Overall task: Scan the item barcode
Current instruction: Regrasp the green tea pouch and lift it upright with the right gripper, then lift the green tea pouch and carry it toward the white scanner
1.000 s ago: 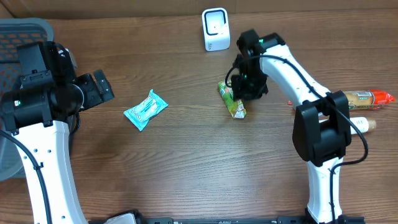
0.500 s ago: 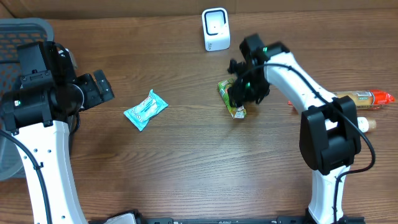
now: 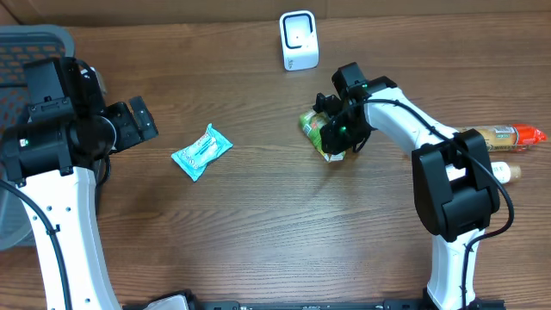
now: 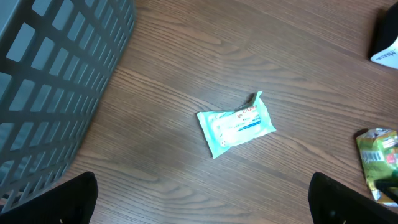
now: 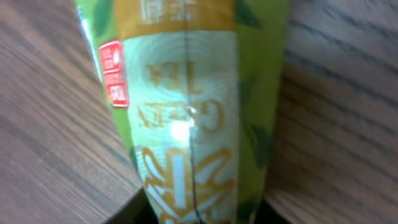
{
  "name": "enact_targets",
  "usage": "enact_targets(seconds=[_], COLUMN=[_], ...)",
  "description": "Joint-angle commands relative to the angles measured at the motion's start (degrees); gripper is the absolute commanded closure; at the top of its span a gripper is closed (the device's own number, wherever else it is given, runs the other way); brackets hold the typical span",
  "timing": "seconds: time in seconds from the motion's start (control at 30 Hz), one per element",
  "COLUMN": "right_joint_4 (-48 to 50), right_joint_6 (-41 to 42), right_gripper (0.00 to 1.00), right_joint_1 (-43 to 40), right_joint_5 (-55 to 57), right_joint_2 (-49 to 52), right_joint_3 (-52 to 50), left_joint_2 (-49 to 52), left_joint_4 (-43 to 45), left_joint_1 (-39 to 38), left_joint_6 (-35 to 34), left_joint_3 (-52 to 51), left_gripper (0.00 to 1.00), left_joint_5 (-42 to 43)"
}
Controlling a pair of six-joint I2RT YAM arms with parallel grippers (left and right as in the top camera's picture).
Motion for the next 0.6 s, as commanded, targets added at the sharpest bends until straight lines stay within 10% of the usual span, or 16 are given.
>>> enact_targets(seconds=[0.0,0.1,0.57], right_joint_4=[-0.3,-1.6,-7.7], right_joint_6=[-0.4,-0.2,0.0], right_gripper=[0.84,0.96,0.96], right_joint_1=[0.0,-0.1,-5.3], right_joint_5=[-4.2,-7.8,-36.9], right_joint_2=[-0.3,-0.5,-15.1], right_joint_3=[-0.5,-0.4,2.8], left_joint_2=[0.2,0.2,0.2], left_joint_4=[0.1,0.1,0.1], left_joint_1=[0.2,0.2,0.2], left_joint_6=[1.1,1.1,1.1], left_joint_3=[1.0,1.0,1.0], left_gripper=[0.0,0.0,0.0], left_joint_5=[0.2,0.2,0.2])
